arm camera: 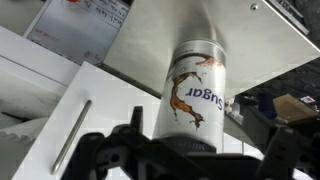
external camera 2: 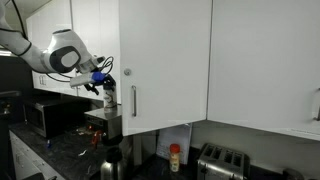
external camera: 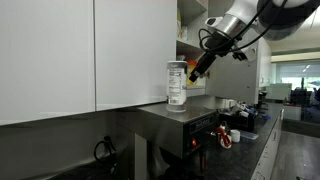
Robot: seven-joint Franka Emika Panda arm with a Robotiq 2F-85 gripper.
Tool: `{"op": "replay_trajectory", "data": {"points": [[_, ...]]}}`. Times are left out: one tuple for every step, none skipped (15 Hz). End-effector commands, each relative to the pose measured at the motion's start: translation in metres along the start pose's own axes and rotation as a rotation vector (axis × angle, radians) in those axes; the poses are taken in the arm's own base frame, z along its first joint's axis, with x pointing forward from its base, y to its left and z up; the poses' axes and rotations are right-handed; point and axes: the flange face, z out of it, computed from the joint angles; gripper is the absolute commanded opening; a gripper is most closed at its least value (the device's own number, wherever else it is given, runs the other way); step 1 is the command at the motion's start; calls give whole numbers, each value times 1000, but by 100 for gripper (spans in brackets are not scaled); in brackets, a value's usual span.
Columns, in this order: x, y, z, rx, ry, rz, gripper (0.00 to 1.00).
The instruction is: Open the right cabinet door and take out the sugar bottle, the close the door
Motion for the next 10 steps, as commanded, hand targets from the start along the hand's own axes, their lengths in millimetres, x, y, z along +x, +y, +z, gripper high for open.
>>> {"op": "replay_trajectory", "data": {"points": [[-3, 2, -21, -55, -73, 17, 100], [-3, 1, -27, -65, -86, 24, 100], [-3, 1, -33, -86, -107, 35, 100], [-2, 0, -39, -95, -120, 36, 100], [-1, -1, -45, -117, -139, 46, 100], [0, -1, -52, -138, -151, 56, 100], [1, -2, -57, -157, -166, 70, 100], [1, -2, -63, -174, -178, 78, 100], [2, -2, -69, -197, -188, 90, 100], [4, -2, -76, -220, -197, 105, 100]]}}
